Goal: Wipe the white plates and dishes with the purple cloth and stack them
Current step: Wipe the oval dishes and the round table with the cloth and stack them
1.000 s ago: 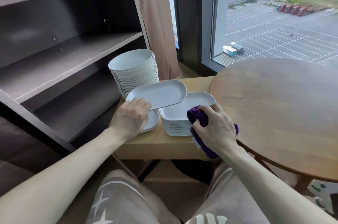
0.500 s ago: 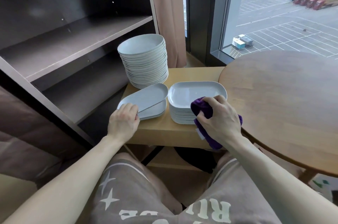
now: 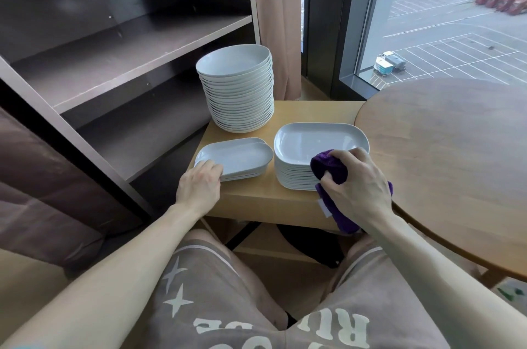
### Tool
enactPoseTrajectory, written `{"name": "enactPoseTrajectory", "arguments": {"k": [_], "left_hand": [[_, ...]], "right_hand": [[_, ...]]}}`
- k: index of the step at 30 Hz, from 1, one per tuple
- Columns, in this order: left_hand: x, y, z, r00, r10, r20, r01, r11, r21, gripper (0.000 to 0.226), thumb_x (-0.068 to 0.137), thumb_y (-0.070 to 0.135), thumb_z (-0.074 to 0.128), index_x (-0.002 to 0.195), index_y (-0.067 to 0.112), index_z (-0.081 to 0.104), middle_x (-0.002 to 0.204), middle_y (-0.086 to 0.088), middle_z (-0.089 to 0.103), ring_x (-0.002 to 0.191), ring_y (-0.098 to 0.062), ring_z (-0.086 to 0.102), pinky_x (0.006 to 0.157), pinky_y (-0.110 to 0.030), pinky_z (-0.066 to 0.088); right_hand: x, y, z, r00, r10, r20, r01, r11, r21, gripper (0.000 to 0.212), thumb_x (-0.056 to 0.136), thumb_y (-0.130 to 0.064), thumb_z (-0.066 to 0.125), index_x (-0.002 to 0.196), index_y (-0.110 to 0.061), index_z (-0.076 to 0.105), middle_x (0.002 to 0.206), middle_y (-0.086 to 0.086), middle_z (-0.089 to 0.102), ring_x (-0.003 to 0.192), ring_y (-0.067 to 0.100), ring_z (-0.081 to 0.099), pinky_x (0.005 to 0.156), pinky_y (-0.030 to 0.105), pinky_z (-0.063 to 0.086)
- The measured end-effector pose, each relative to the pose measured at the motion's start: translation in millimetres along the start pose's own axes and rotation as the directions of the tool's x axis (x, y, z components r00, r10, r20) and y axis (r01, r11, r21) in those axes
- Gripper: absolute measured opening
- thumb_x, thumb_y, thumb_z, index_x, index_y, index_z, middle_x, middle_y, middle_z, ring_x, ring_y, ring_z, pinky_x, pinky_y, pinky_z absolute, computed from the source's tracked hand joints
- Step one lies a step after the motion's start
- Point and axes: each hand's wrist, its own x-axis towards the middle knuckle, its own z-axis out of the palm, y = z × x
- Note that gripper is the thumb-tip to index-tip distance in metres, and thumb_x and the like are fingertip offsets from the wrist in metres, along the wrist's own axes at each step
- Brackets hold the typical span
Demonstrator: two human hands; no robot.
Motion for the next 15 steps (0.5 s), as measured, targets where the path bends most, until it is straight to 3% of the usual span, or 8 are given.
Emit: {"name": "enactPoseTrajectory", "arguments": {"k": [3,8,11,15], "left_hand": [[3.1,-4.1,5.7,0.992,-0.086,0.093,0.087,0.996,-0.006,0.01,0.095,0.006,0.056,0.09,0.014,0.06,0.09,0.0,0.057,0.089,-0.024,0.056,0.062,-0.035,0.04],[7.2,-6.2,11.3,0.92,-0.247,0.306,0.273,0.961,-0.046,0.024,0.09,0.012,0.051,0.112,0.02,0.059,0.112,0.003,0.057,0.102,-0.019,0.052,0.076,-0.034,0.041],[9.6,-2.7,13.1,0.88,-0.244,0.408,0.273,0.962,-0.015,0.038,0.089,0.02,0.052,0.127,0.02,0.056,0.126,0.0,0.055,0.115,-0.025,0.053,0.09,-0.041,0.048],[15.0,6.9,11.4,0.861,-0.271,0.43,0.279,0.959,0.046,0.049,0.09,0.026,0.053,0.137,0.017,0.048,0.136,-0.005,0.05,0.125,-0.027,0.046,0.104,-0.042,0.04]], "right_hand": [[-0.3,1.2,0.4,1.0,0.004,0.001,-0.004,1.0,0.0,0.033,0.087,-0.038,0.067,0.12,-0.034,0.065,0.111,-0.009,0.057,0.094,0.026,0.059,0.084,0.04,0.05],[-0.1,3.1,1.5,1.0,-0.003,0.002,0.003,1.0,-0.008,0.035,0.087,-0.04,0.065,0.122,-0.035,0.064,0.112,-0.009,0.057,0.095,0.026,0.058,0.081,0.038,0.048],[0.2,3.4,1.6,1.0,0.0,0.001,0.0,1.0,-0.009,0.035,0.087,-0.04,0.065,0.122,-0.034,0.065,0.112,-0.009,0.057,0.095,0.026,0.059,0.082,0.038,0.048],[0.7,3.4,1.1,1.0,-0.003,-0.002,0.003,1.0,-0.01,0.036,0.088,-0.039,0.065,0.123,-0.033,0.064,0.114,-0.008,0.058,0.096,0.026,0.058,0.081,0.037,0.048]]}}
